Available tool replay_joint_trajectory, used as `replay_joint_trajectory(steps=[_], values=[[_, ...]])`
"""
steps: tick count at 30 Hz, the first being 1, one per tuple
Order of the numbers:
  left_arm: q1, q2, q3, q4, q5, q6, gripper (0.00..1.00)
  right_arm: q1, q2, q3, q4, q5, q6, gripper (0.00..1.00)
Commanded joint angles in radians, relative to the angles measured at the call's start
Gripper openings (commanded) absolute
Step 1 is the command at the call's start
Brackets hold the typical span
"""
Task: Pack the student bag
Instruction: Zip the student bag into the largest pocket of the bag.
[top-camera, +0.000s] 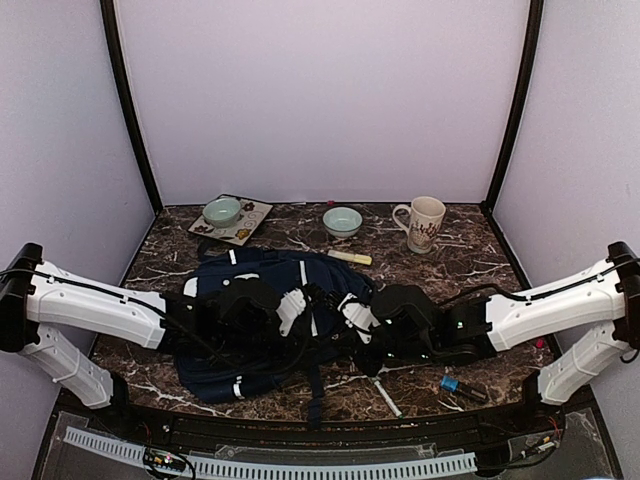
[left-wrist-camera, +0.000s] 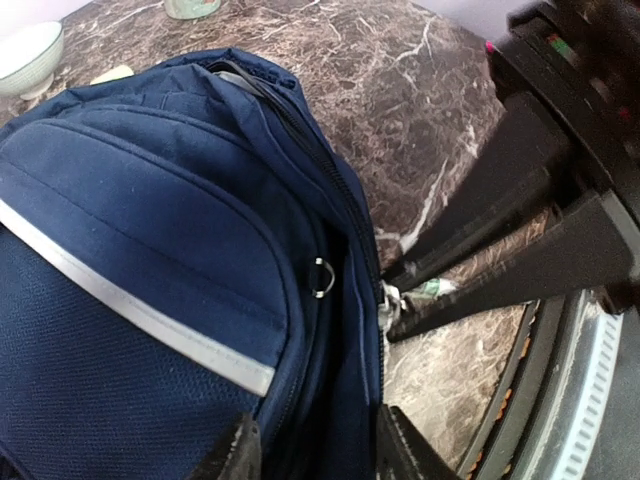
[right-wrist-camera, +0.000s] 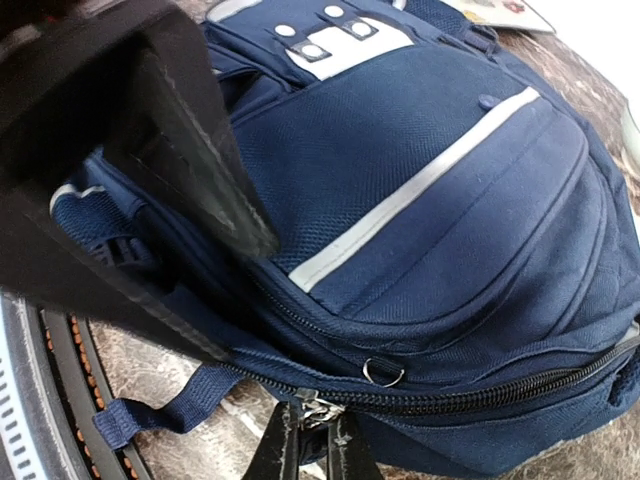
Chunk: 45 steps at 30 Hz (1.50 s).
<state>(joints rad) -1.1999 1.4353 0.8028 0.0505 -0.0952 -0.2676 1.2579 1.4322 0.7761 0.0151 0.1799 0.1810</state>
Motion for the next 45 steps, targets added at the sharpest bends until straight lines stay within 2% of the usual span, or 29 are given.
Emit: replay_joint_trajectory(steps=[1,5,7,24,36,42,45], values=[[-0.006,0.008,0.037,-0.034,-0.049,-0.017,0.27,0.026,-0.058,0.057,0.139,-0.014,-0.042,0.0],[-0.006,-0.004,0.028,-0.062,-0.038,-0.036,0.05,0.025,-0.073,0.046,0.137,0.009,-0.044,0.0],[-0.006,-0.02,0.022,-0.087,-0.033,-0.047,0.0,0.025,-0.081,0.037,0.137,0.021,-0.046,0.0],[-0.009,-0.253,-0.125,-0.256,-0.009,-0.085,0.0,0.013,-0.159,-0.06,0.079,0.117,-0.051,0.0],[-0.009,-0.323,-0.157,-0.306,-0.008,-0.119,0.0,-0.082,-0.196,-0.104,0.02,0.162,-0.001,0.0],[-0.009,-0.327,-0.163,-0.302,-0.016,-0.12,0.0,-0.113,-0.205,-0.092,-0.069,0.22,0.028,0.0],[-0.009,-0.325,-0.166,-0.299,-0.021,-0.13,0.0,-0.13,-0.209,-0.083,-0.085,0.162,0.038,0.0]])
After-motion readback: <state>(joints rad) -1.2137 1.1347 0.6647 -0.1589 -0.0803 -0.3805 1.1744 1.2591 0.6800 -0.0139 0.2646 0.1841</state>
